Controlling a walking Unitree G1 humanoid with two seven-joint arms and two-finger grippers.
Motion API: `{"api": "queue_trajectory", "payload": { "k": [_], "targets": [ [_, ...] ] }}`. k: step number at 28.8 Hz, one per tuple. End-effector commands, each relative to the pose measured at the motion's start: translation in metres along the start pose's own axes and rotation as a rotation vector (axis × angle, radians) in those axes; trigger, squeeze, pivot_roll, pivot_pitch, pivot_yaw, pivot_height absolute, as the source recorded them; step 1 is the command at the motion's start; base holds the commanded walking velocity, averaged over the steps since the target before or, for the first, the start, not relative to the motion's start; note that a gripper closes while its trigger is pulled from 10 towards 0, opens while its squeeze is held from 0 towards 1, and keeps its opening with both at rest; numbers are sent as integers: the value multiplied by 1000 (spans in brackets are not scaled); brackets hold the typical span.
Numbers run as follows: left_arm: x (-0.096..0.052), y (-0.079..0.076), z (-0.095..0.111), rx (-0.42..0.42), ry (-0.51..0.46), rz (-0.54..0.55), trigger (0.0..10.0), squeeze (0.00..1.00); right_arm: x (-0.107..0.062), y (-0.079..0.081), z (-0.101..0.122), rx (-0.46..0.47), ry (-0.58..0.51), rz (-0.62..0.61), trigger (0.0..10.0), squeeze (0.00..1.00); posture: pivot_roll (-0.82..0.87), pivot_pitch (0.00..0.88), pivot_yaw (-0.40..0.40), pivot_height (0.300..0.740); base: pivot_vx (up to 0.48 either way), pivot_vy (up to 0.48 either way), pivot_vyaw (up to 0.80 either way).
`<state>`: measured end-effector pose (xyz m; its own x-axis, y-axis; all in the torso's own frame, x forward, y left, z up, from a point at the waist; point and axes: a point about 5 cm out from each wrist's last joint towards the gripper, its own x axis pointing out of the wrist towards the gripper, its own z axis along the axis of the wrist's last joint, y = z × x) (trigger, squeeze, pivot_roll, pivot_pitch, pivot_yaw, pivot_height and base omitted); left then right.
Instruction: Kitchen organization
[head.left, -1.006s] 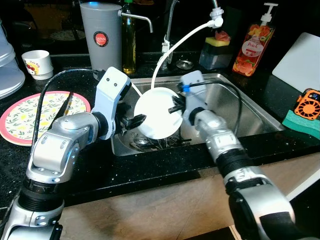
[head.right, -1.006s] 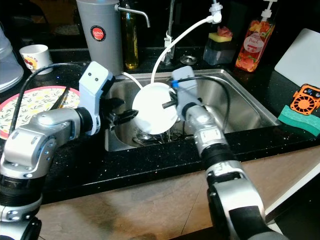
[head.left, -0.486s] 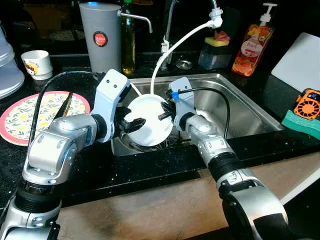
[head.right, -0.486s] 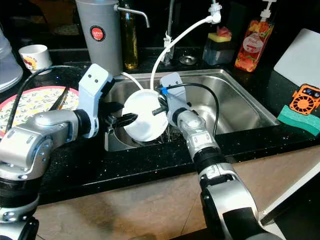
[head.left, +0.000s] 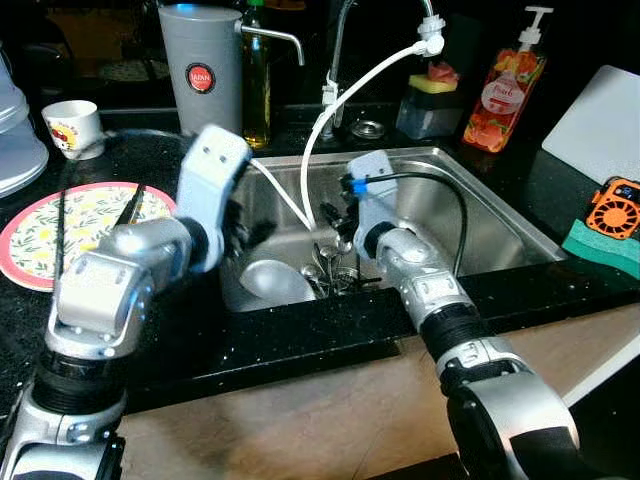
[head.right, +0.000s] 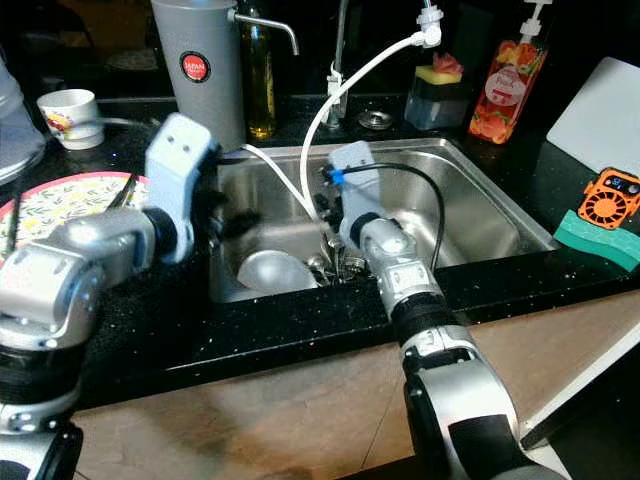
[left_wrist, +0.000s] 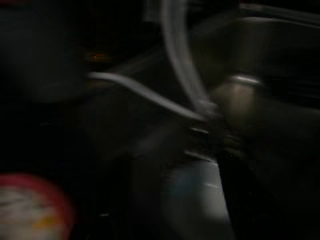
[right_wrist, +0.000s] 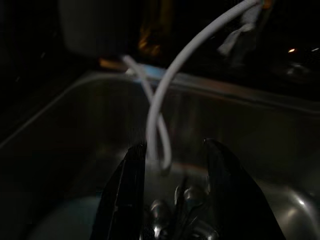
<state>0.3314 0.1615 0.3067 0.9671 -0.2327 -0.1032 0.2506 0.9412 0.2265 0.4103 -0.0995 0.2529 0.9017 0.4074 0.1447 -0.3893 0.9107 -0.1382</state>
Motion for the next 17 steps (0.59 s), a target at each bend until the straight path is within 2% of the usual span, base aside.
{"api": "queue_trajectory", "payload": {
  "k": [1,2,4,7,11,14,15,16,17],
  "targets": [
    [1,17,1,-26,-6,148,10000,0,-1,-6,10,24,-35,-17,10000,0,-20,106,-63,740,0,0,0],
    [0,25,-1,-33,36,217,10000,0,-1,-6,13,25,-40,-2,10000,0,-20,106,-62,740,0,0,0],
    [-3,34,-5,-23,100,282,10000,0,-1,-5,16,22,-44,22,10000,0,-20,108,-62,740,0,0,0],
    [-3,36,-7,-15,127,297,10000,0,-2,-4,16,21,-43,34,10000,0,-20,108,-62,740,0,0,0],
    [-6,42,-25,41,231,345,10000,0,-4,4,14,3,-24,105,10000,0,-23,112,-59,740,0,0,0],
    [-6,43,-27,46,237,359,10000,0,-4,5,14,1,-20,114,10000,0,-23,112,-59,740,0,0,0],
    [-6,44,-30,72,245,371,10000,35,-5,6,13,1,-19,122,10000,0,-22,112,-61,740,0,0,0],
    [-6,45,-31,89,252,380,10000,220,-5,7,13,3,-17,128,10000,0,-20,112,-62,740,0,0,0],
    [-6,45,-31,89,252,380,10000,220,-5,7,13,3,-17,128,10000,0,-20,112,-62,740,0,0,0]
  ]
}}
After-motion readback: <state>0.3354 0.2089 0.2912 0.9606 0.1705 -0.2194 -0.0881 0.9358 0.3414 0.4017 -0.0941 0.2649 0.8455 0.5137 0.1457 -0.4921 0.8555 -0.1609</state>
